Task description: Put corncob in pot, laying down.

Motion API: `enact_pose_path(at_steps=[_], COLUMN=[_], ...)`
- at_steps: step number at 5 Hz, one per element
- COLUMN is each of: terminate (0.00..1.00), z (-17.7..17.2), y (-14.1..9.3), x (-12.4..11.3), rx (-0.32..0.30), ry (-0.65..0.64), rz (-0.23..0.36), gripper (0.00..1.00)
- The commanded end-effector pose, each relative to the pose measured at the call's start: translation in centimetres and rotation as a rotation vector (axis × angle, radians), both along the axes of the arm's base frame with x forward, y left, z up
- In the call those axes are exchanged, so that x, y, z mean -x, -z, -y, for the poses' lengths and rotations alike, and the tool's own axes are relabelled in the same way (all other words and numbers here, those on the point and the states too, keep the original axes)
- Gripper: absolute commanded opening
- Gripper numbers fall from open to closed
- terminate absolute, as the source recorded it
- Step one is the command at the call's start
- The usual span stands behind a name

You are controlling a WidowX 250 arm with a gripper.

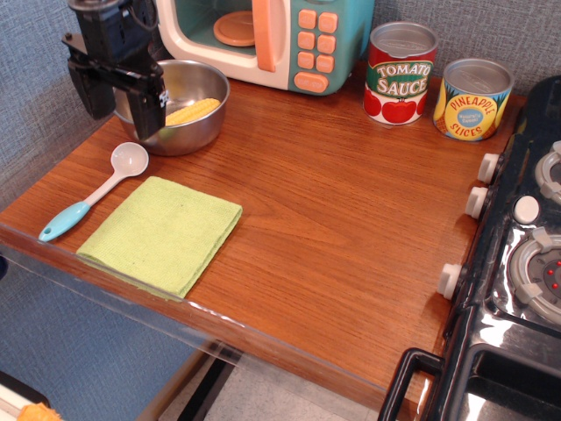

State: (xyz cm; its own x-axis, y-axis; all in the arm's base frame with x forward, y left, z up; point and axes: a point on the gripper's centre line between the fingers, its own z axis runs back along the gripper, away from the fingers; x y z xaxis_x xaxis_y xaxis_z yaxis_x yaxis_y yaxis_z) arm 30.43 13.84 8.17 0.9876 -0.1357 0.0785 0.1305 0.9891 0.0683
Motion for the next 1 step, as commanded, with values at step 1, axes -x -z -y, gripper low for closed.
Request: enact_pose_path(at_steps=[1], terminate=[1.00], z=[-0.51], y=[-2.20], x=[0.23], rx=[-0.029], ry=[0.004], rz=[0.063], gripper=[1.00])
